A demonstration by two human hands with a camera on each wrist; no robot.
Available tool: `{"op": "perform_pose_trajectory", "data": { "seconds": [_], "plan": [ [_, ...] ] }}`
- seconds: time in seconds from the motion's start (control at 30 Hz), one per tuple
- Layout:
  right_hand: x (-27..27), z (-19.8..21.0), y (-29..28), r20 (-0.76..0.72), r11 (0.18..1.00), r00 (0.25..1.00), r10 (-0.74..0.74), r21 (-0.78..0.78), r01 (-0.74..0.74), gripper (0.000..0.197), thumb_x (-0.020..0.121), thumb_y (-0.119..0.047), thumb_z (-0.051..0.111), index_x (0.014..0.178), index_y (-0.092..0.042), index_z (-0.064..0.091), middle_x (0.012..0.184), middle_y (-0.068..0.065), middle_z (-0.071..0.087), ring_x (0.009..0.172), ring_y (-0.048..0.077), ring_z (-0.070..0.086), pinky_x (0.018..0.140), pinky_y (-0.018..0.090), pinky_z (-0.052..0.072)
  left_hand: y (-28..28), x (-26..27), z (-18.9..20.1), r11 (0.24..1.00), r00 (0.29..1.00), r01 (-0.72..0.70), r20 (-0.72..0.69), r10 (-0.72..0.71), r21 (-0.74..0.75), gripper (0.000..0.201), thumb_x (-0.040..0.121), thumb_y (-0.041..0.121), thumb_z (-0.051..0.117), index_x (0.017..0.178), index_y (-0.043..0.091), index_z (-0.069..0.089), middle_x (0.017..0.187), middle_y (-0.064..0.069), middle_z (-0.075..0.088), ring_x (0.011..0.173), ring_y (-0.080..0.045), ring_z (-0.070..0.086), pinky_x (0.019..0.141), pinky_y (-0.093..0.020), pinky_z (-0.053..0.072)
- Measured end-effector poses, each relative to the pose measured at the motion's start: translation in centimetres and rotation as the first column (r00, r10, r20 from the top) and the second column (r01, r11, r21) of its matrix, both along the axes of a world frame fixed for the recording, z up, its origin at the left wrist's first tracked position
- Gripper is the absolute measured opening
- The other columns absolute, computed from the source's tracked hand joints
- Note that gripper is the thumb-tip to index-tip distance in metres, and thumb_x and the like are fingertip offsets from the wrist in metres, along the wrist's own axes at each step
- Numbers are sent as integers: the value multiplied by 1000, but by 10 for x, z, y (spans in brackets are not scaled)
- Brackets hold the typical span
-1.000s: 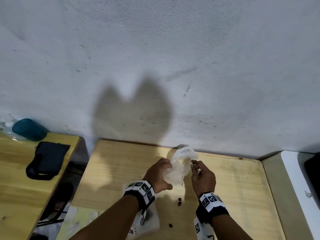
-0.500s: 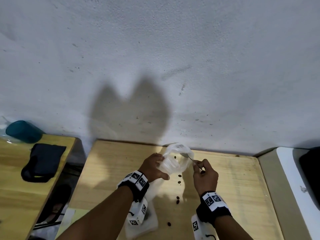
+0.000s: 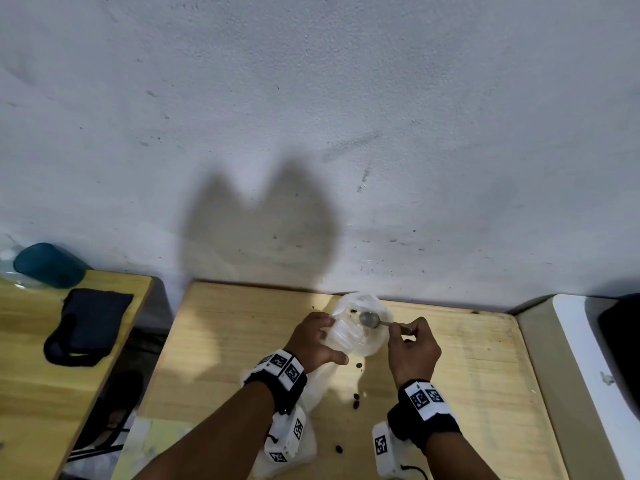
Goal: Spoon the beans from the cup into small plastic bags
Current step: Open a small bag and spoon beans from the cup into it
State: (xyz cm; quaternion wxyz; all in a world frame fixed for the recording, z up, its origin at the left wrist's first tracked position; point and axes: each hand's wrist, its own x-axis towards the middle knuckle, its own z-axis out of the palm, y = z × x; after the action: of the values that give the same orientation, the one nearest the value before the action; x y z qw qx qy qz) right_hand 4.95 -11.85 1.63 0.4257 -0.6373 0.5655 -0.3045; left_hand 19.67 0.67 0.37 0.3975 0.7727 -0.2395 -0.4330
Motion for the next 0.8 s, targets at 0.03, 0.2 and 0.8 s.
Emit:
{"op": "perform_pose_trajectory", "data": {
  "seconds": [0.03,0.2,0.8],
  "plan": [
    [1,-1,-1,-13,1000,1000,10,-15,-10,24,84,-15,67,71,-11,47,58,3,51,44,22,38,50,26,37,0,0,0,1000,1000,1,-9,-1,4,92,34,34,91,119,16,60,125,15,47,105,-13,61,90,-31,54],
    [-1,-17,-6,-7,993,993,115,-33,-115,31,88,-17,69,68,-16,45,58,0,49,43,17,33,49,26,34,-1,1,3,1000,998,-20,-51,21,9,95,28,39,89,117,20,60,119,17,54,102,-12,64,88,-36,56],
    [-2,-15,4,3,973,1000,14,231,-14,39,81,-12,73,59,-13,41,57,-2,47,55,16,40,55,28,35,-3,0,1,994,991,105,82,-108,38,82,49,15,93,122,12,57,128,9,46,111,-13,55,88,-17,46]
  ]
}}
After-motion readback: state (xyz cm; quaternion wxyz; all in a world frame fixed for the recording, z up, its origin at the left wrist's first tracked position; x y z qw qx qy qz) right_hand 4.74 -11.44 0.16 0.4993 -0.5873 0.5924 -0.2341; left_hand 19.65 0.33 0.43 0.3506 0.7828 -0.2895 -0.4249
